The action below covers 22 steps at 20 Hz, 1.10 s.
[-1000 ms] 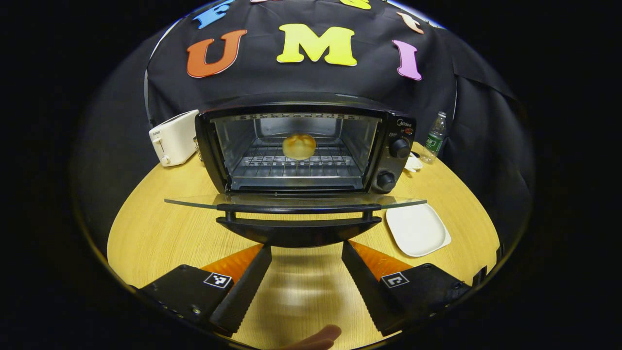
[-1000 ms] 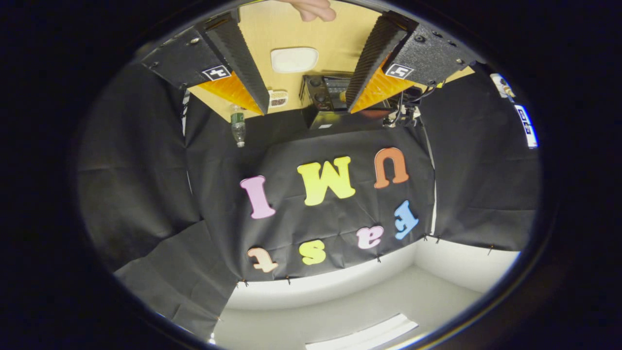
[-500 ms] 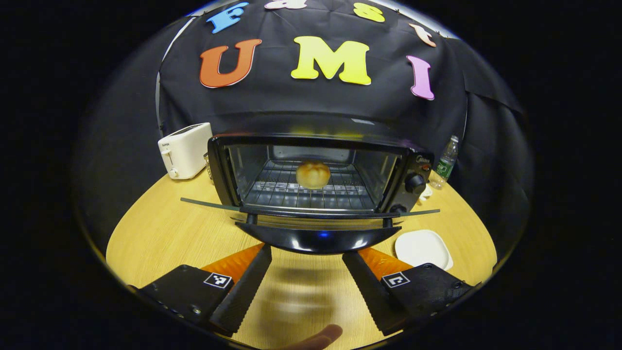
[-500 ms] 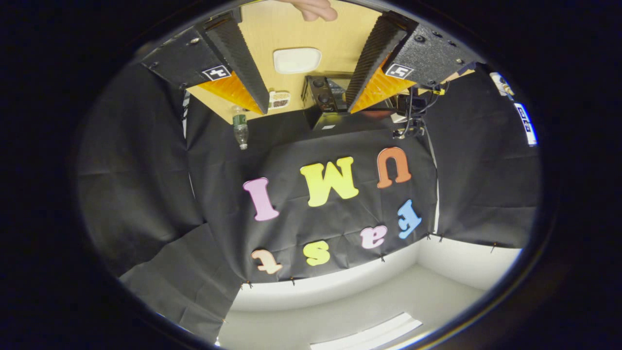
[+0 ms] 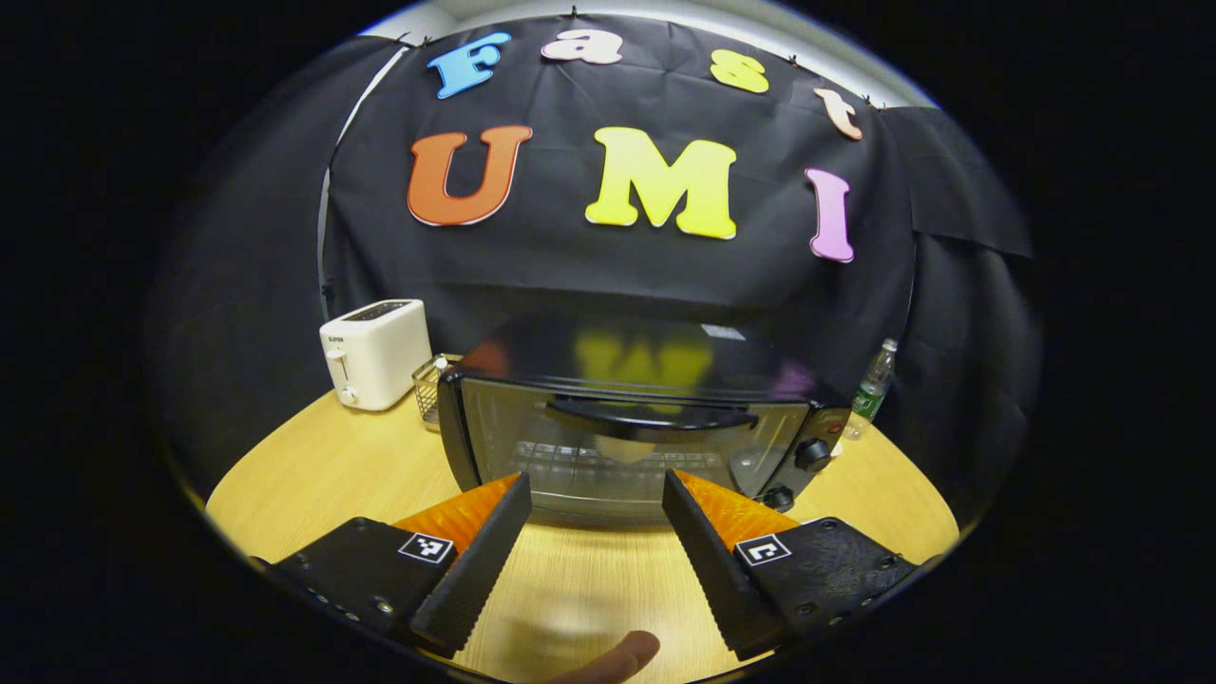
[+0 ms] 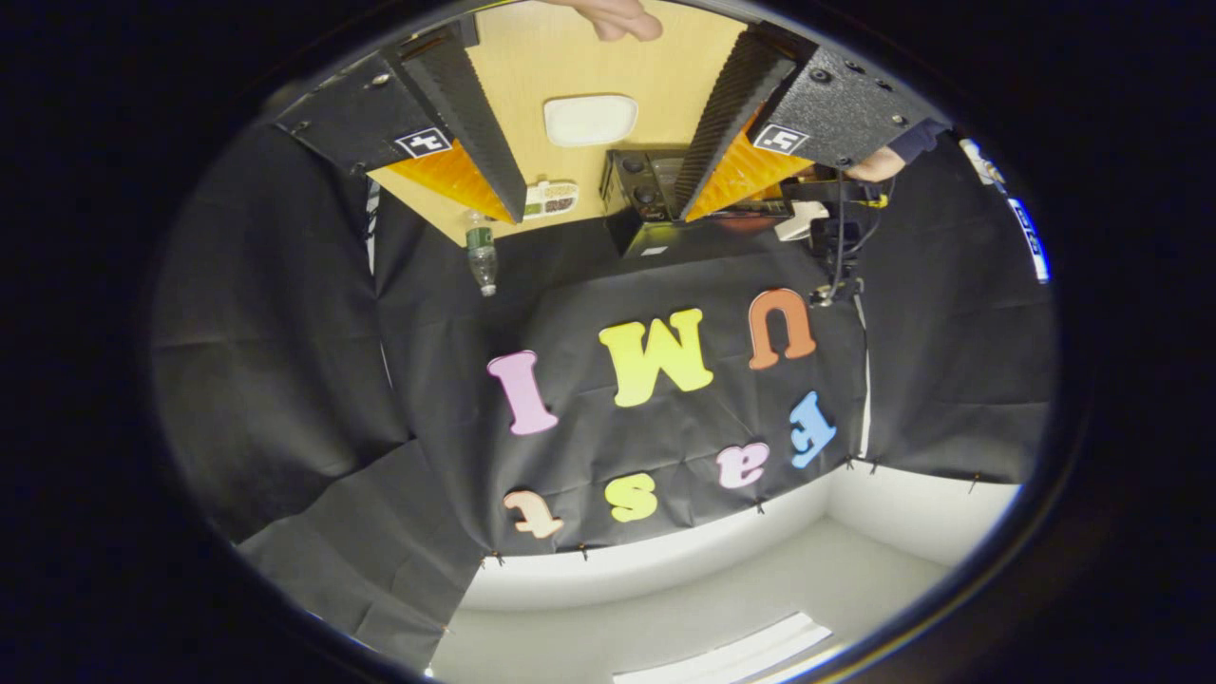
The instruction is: Open the electric oven with the left hand, put the food in, and close the electric oven.
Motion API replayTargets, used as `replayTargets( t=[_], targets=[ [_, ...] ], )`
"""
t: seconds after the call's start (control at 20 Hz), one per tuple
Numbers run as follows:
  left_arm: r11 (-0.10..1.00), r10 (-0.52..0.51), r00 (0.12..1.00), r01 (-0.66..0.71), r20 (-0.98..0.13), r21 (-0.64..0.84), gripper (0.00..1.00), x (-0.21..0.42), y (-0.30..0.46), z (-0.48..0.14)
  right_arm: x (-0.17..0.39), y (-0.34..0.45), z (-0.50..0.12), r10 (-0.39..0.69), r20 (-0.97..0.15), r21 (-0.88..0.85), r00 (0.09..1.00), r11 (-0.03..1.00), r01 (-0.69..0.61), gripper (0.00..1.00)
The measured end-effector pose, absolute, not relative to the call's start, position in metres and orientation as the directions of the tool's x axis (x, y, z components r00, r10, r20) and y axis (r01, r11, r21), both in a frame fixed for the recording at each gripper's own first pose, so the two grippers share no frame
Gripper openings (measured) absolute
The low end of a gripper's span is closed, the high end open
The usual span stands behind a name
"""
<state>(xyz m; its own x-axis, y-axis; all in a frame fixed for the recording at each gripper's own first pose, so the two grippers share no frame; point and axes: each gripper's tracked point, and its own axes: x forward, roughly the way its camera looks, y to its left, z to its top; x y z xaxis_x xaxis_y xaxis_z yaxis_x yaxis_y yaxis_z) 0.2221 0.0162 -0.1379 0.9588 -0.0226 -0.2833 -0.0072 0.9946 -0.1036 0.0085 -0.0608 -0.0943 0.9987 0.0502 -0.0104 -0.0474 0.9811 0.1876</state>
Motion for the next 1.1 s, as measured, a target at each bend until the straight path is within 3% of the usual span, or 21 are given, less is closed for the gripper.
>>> replayTargets(
  t=[0.55, 0.85, 1.1],
  targets=[
    [0.999, -0.02, 0.995, 0.016, -0.095, -0.046, 0.93, 0.126, 0.019, -0.049, -0.01, -0.038, -0.07, 0.064, 0.033, 0.141, 0.997, 0.988, -0.068, 0.96],
    [0.999, 0.007, 0.999, -0.008, -0.035, -0.031, 0.92, 0.07, 0.019, -0.023, -0.017, -0.035, -0.046, 0.036, 0.071, 0.086, 0.997, 0.995, -0.042, 0.96],
    [1.0, -0.008, 1.0, 0.008, 0.008, -0.021, 0.92, 0.034, 0.009, -0.016, -0.016, -0.028, -0.05, 0.037, 0.038, 0.066, 0.999, 0.997, -0.04, 0.96]
  ],
)
